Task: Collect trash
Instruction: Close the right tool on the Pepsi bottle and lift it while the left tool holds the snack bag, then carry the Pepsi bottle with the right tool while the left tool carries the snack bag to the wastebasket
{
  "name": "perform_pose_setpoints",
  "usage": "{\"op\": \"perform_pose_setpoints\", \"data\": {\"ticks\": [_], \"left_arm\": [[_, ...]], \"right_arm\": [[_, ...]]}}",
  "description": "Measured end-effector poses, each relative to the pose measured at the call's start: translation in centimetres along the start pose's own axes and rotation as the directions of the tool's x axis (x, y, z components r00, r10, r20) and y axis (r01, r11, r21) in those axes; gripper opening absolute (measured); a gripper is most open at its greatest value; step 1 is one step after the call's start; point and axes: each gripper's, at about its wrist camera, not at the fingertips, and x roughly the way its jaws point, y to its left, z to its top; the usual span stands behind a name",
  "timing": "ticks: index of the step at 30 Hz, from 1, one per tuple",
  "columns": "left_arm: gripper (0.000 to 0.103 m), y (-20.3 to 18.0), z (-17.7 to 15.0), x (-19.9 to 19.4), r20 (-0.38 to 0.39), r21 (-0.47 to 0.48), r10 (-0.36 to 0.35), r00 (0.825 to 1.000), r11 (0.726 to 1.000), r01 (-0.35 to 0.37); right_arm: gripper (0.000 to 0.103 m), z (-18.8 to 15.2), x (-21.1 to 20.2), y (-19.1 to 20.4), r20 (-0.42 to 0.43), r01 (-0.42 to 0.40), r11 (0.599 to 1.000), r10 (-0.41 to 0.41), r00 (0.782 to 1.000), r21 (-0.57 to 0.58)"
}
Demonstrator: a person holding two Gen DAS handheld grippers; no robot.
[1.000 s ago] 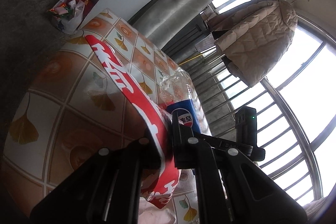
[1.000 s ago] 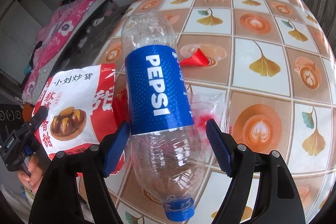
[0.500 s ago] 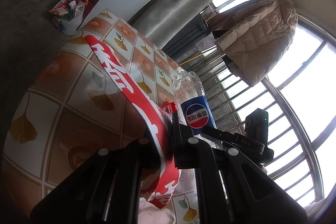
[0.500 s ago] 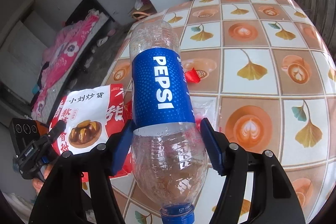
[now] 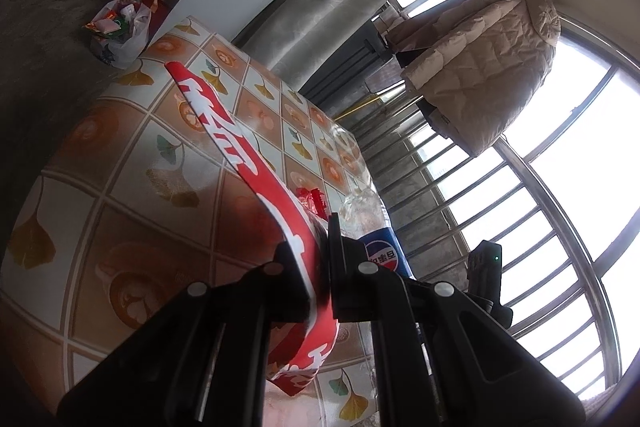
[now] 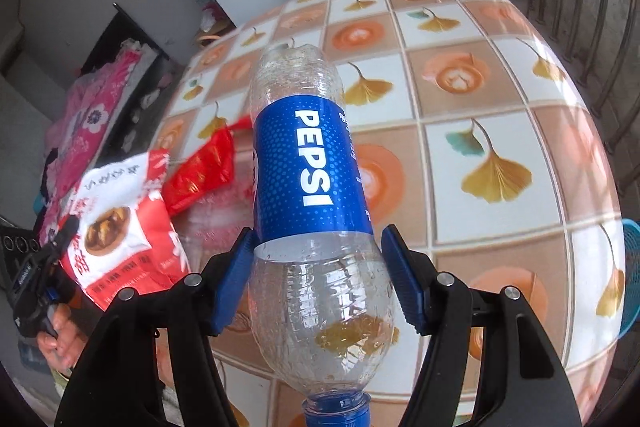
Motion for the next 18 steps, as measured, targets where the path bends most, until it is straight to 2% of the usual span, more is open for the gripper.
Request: {"op": "perform_pose_setpoints", "data": {"ticks": [6,18], "left_arm": [[0.005,-0.1,-0.1,0.0,-0.001,0.003,0.002,1.0,1.0,-0.002],[0.005,0.0,-0.1,-0.1,-0.002,0.002,0.005,1.0,1.0,-0.005]], "right_arm": [[0.065,-0.8,0.5,-0.7,-0.033,0.016,1.0,-0.016,0.999,0.018],[0.069,0.4,0.8,-0.7,-0.044,0.032,0.999,-0.031,0.999,0.025]]}}
